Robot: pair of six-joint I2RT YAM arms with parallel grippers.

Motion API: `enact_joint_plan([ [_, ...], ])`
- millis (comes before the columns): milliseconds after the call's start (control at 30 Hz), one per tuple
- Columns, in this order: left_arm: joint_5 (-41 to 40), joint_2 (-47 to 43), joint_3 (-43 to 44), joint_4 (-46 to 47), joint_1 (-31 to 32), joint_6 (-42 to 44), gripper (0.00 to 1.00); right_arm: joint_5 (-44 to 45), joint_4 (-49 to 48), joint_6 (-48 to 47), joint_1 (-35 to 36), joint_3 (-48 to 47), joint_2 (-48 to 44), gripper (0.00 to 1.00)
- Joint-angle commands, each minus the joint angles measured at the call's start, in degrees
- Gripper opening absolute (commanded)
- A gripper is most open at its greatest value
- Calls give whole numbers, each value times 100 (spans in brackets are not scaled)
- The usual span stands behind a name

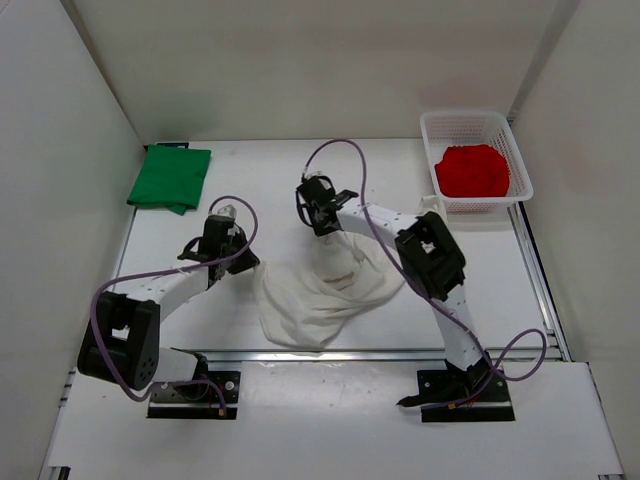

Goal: Fold and stack the t-shirts
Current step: Flatten out the tshirt

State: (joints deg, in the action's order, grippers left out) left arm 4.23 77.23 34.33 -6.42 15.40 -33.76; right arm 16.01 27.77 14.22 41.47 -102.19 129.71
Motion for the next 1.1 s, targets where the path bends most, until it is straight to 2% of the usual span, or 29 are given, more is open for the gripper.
enact_joint_plan([
  [0, 227, -305, 723, -114, 68, -17, 0, 279, -226, 72, -297, 532, -1639, 0],
  [67, 262, -375, 1293, -324, 43, 45, 0, 429, -290, -33, -455, 823, -2718, 0],
  [200, 534, -603, 2357, -563, -264, 62, 0, 771, 79, -217, -623, 579, -3864, 0],
  [300, 762, -875, 3095, -913, -598, 71, 0, 1403, 387, -498, -535, 228, -4672, 0],
  [433, 1377, -1367, 3668, -949, -1519, -244, 0, 2220, 685, -894, -228, -554, -5271, 0],
  [500, 1554, -1561, 4001, -993, -1987, -359, 0, 2730, 739, -1375, 288, -1002, -5482, 0],
  [533, 1511, -1684, 4220, -1037, -2197, -333, 0, 3263, 643, -1830, 804, -1213, -5526, 0],
  [567, 1467, -1711, 4344, -1203, -2312, -324, 0, 3999, 207, -2105, 1140, -1250, -5614, 0],
  [600, 1388, -1781, 4555, -1404, -2339, -246, 0, 5016, -998, -3082, 2031, -1137, -5736, 0],
  [633, 1214, -1817, 4809, -1476, -2348, -228, 0, 5443, -2263, -5197, 2988, -405, -5886, 0],
  [667, 1247, -1834, 4898, -1564, -2375, -210, 0, 5787, -6087, -6776, 3416, 124, -6131, 0],
  [700, 1195, -1843, 5100, -1643, -2375, -184, 0, 5825, -8144, -9106, 4142, 451, -6055, 0],
  [733, 1090, -1835, 5336, -1765, -2375, -166, 0, 5974, -7712, -8695, 3888, -76, -5880, 0],
  [767, 976, -1808, 5417, -1801, -2383, -114, 0, 5862, -5437, -6907, 3642, -525, -5843, 0],
  [800, 957, -1791, 5514, -1828, -2340, -122, 0, 5487, -3656, -6123, 3274, -669, -5800, 0],
  [833, 931, -1730, 5515, -1802, -2314, -131, 0, 5265, -3125, -5141, 2827, -723, -5808, 0],
  [900, 825, -1677, 5287, -1802, -2235, -26, 0, 4922, -2192, -4526, 2367, -487, -5817, 0],
  [933, 634, -1728, 4947, -1732, -2130, 35, 0, 4564, -1379, -3611, 1826, -225, -5886, 0],
  [967, 519, -1764, 4517, -1688, -2068, 62, 0, 3490, -875, -2523, 1055, -153, -5861, 0],
  [1000, 430, -1790, 4295, -1540, -1980, 106, 0, 1991, -17, -1598, 455, -152, -5800, 0],
  [1033, 351, -1799, 3832, -1408, -1875, 80, 0, 480, 340, -1163, -751, -65, -5616, 0],
  [1067, 255, -1738, 3427, -1276, -1726, 115, 0, -197, 256, -819, -1581, 284, -5528, 0],
])
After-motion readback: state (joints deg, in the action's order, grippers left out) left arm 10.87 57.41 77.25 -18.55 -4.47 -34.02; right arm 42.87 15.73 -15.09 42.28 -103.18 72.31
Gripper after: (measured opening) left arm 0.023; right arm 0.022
